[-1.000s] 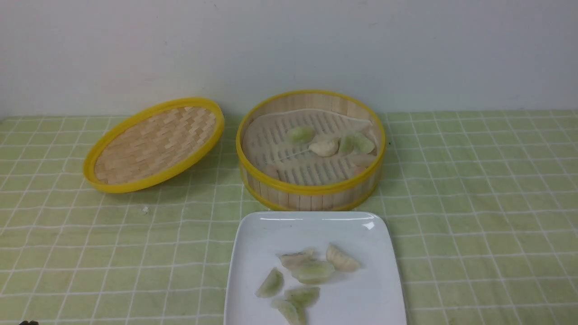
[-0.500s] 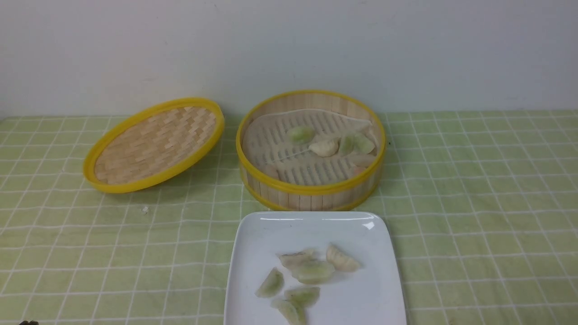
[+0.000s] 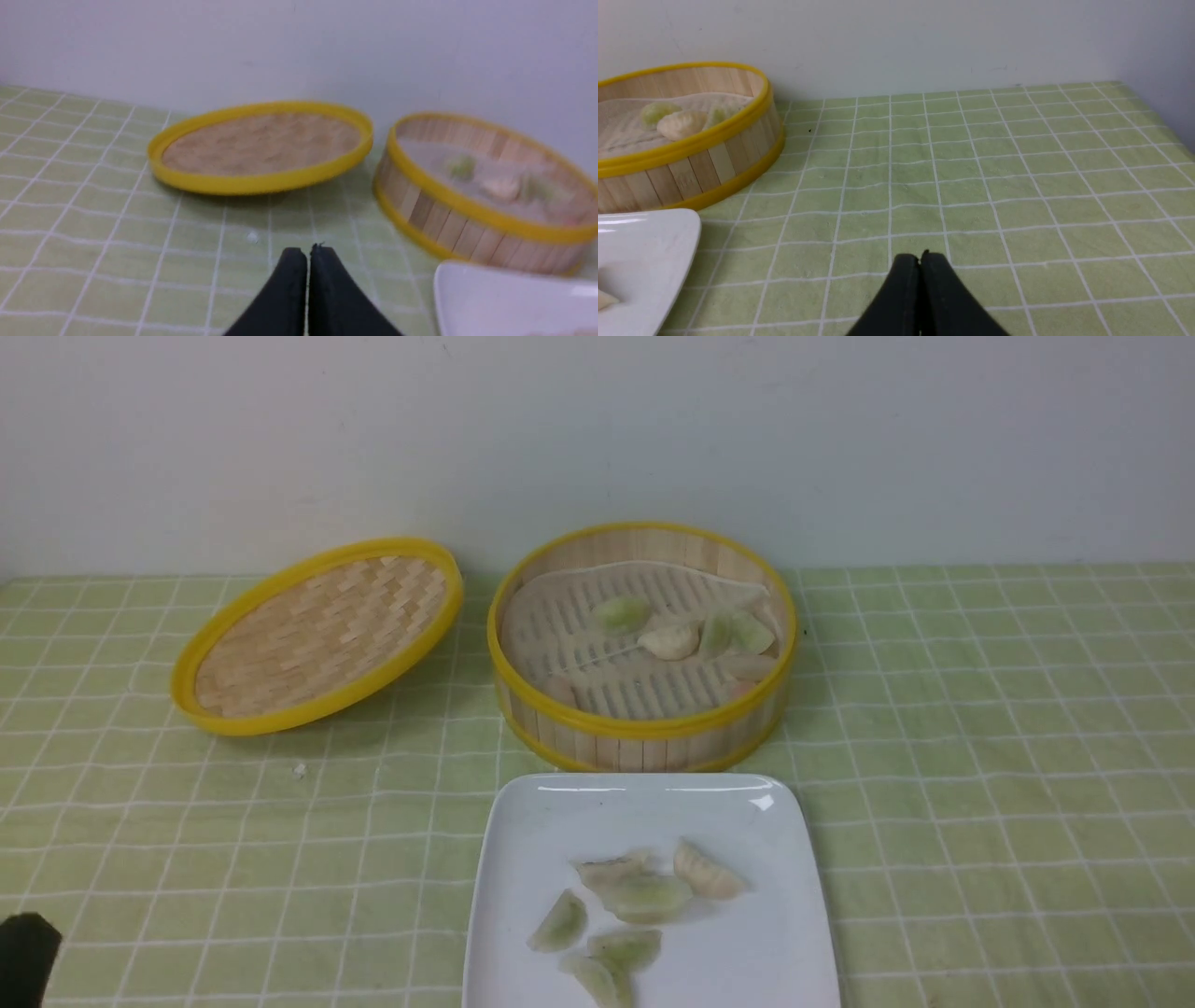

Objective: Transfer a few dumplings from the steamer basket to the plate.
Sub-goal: Use the left arm to grab a dumpling from the steamer

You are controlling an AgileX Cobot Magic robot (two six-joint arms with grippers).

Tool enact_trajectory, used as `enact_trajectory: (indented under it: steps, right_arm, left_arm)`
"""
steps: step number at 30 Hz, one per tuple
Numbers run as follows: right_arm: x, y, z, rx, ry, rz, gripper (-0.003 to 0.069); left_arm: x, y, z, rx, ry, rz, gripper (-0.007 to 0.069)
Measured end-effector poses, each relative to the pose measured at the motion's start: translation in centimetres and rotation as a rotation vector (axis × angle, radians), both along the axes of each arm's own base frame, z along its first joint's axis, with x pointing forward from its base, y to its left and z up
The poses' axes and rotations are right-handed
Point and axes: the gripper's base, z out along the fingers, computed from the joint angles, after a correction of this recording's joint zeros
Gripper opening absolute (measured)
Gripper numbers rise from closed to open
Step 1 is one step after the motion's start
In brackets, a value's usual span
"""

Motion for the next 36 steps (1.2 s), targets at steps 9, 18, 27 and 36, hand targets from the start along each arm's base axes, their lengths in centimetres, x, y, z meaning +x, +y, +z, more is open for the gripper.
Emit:
enact_trajectory:
  steps: [9, 18, 27, 36]
  right_arm:
    - [0.1, 0.1, 0.3, 0.065, -0.04, 0.002, -0.0014]
    - [0.1, -0.3, 3.1, 0.717, -0.365, -0.045, -0.0014]
    - [-0.4, -0.1, 5.6, 0.88, -0.383, 0.007, -0.0014]
    - [1.3, 3.4, 18.8, 0.333, 0.084, 0.345, -0.0014]
  left_arm:
    - [-1.2, 1.4, 6.5, -0.295, -0.395, 0.088, -0.0006]
    - [3.8, -1.6, 18.0, -0.095, 0.211, -0.151, -0.0006]
    - [15.2, -4.2, 16.2, 0.171, 0.921, -0.47, -0.0006]
    - [21.2, -10.9, 13.7, 0.361, 1.046, -0.632, -0.0006]
